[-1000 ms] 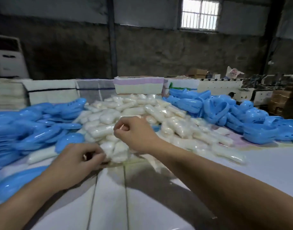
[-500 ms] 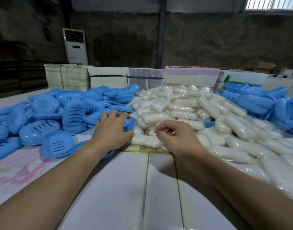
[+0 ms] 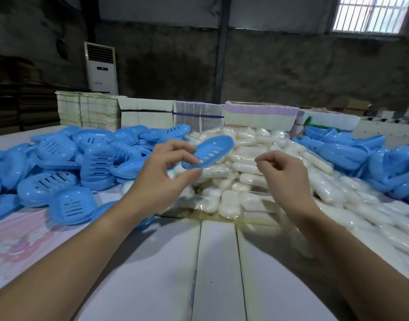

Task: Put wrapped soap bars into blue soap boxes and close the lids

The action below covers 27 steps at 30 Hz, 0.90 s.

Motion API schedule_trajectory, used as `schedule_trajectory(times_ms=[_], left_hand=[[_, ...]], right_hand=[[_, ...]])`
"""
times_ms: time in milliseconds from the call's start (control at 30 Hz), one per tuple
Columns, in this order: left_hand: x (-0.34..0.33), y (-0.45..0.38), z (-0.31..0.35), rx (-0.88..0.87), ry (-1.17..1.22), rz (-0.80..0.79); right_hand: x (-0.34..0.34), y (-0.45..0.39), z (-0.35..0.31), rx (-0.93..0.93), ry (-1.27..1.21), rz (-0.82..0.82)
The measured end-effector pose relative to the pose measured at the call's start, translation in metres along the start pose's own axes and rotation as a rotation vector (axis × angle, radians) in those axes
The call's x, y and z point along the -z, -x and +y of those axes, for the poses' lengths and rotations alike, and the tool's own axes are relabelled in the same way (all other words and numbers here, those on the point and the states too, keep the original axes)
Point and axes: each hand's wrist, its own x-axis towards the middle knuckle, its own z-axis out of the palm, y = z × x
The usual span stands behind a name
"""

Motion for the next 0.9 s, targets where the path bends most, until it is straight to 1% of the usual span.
schedule_trajectory(times_ms=[67,133,200,267,333,367,400,467,500,533,600,667,767,900], left_hand=[[-0.002,0.005,0.003,0.008,0.083,-0.231],[-0.005,0.009,0.003,0.036,0.052,-0.505],[-0.009,0.013,0.002,0.010,-0.054,-0.727],[-0.010,0.014,0.001,-0.030,-0.136,-0.829],[-0.009,0.013,0.000,-0.031,-0.157,-0.855],[-0.008,0.013,0.000,-0.031,-0.165,-0.871],[-0.008,0.013,-0.001,-0.035,-0.174,-0.885],[-0.012,0.014,-0.001,-0.026,-0.198,-0.908],[-0.014,0.015,-0.001,-0.021,-0.210,-0.899],[-0.016,0.015,-0.001,-0.020,-0.219,-0.879],[-0.018,0.015,0.001,0.003,-0.217,-0.833],[-0.018,0.014,0.001,0.048,-0.200,-0.791],[-0.019,0.016,0.005,0.114,-0.212,-0.760],[-0.021,0.019,0.011,0.181,-0.136,-0.684]], right_hand=[[0.013,-0.009,0.004,-0.047,0.053,0.033],[0.022,-0.015,0.008,-0.083,0.127,-0.017],[0.025,-0.019,0.013,-0.100,0.254,-0.130],[0.028,-0.022,0.014,-0.130,0.458,-0.336],[0.031,-0.026,0.012,-0.172,0.625,-0.560],[0.032,-0.027,0.009,-0.177,0.681,-0.631],[0.033,-0.028,0.010,-0.163,0.746,-0.681],[0.032,-0.026,0.017,-0.064,0.931,-0.747],[0.031,-0.023,0.020,-0.026,0.979,-0.776],[0.029,-0.020,0.023,-0.016,0.963,-0.793],[0.026,-0.015,0.029,-0.001,0.874,-0.770],[0.026,-0.014,0.033,0.043,0.853,-0.696],[0.027,-0.012,0.033,0.041,0.800,-0.617],[0.033,-0.010,0.024,0.049,0.597,-0.448]])
